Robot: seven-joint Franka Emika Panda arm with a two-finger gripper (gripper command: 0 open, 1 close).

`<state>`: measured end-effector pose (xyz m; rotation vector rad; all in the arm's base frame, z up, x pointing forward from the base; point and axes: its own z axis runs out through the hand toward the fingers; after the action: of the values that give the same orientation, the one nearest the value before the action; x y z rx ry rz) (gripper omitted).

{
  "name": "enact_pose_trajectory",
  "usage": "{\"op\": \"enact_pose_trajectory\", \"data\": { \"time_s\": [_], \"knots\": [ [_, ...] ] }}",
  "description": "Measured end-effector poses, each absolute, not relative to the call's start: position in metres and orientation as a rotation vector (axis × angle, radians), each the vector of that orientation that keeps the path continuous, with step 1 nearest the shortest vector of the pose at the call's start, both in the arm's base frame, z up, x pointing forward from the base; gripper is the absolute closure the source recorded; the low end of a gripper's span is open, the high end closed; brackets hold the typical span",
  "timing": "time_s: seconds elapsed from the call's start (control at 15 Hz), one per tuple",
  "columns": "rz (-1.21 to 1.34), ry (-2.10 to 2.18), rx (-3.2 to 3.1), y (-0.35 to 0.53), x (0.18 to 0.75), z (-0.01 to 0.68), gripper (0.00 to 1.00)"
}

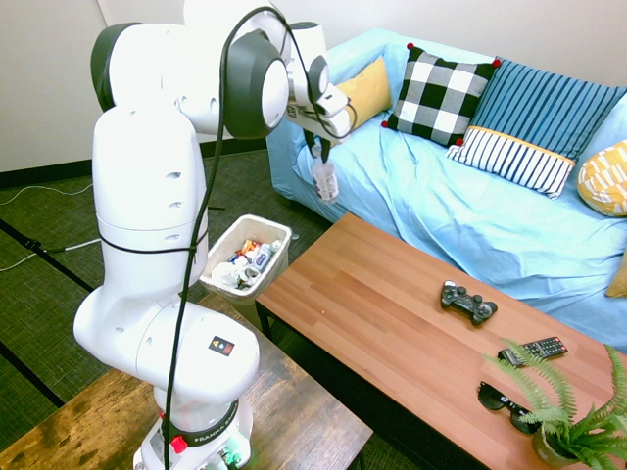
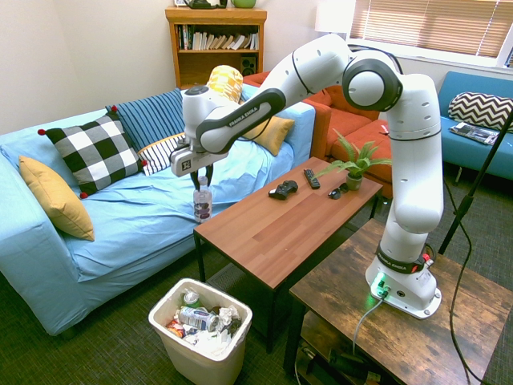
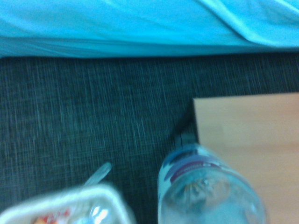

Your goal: Throw the bottle in the trash bin

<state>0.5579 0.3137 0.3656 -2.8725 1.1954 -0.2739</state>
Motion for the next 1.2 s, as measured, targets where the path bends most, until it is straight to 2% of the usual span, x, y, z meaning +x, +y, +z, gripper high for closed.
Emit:
{"op": "enact_pose_trajectory", "data": {
  "time_s": [0.27, 0.93, 1.0, 1.2],
  "knots": [
    [-0.299, 1.075, -2.982, 0.385, 0.511, 0.328, 1.00],
    [-0.261, 0.910, -3.166, 0.444, 0.454, 0.233, 1.00],
    [-0.263, 0.903, -3.178, 0.445, 0.452, 0.229, 0.00],
    [-0.261, 0.898, -3.198, 0.445, 0.451, 0.224, 0.00]
  ]
}}
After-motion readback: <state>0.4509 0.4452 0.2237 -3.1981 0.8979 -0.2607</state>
